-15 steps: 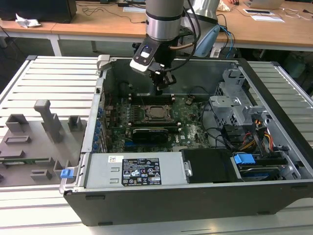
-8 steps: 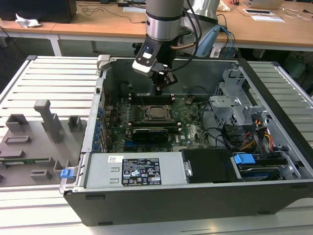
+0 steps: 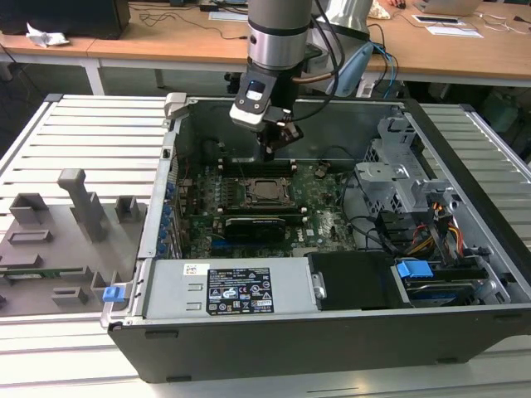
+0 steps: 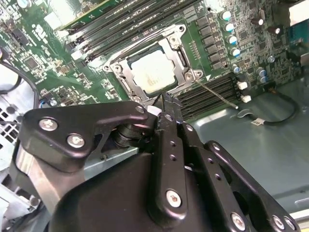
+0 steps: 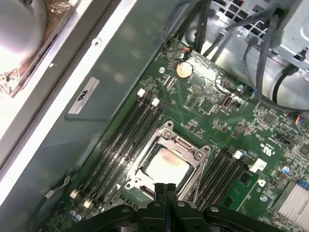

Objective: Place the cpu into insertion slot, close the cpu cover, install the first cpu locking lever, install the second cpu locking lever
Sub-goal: 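Install the first cpu locking lever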

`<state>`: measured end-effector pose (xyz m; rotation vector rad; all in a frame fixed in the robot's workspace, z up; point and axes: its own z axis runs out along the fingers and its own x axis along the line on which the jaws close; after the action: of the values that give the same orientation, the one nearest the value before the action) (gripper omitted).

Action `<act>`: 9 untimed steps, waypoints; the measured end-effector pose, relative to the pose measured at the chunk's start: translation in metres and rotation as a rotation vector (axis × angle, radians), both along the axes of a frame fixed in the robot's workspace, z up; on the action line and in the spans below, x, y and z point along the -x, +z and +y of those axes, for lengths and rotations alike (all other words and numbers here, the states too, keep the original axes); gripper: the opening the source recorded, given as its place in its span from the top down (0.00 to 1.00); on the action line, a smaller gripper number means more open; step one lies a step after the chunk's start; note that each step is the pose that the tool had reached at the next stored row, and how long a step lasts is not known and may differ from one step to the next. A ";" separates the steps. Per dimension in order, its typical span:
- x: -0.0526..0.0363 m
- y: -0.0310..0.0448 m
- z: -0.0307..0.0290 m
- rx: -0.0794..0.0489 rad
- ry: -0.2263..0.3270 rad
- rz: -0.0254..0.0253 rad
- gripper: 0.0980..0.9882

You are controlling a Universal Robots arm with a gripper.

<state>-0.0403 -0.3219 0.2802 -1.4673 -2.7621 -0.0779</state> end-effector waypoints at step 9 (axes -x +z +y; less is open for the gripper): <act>0.0000 -0.0003 0.0000 0.000 0.165 0.0002 0.99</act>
<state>-0.0403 -0.3219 0.2799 -1.2325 -2.8700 -0.0758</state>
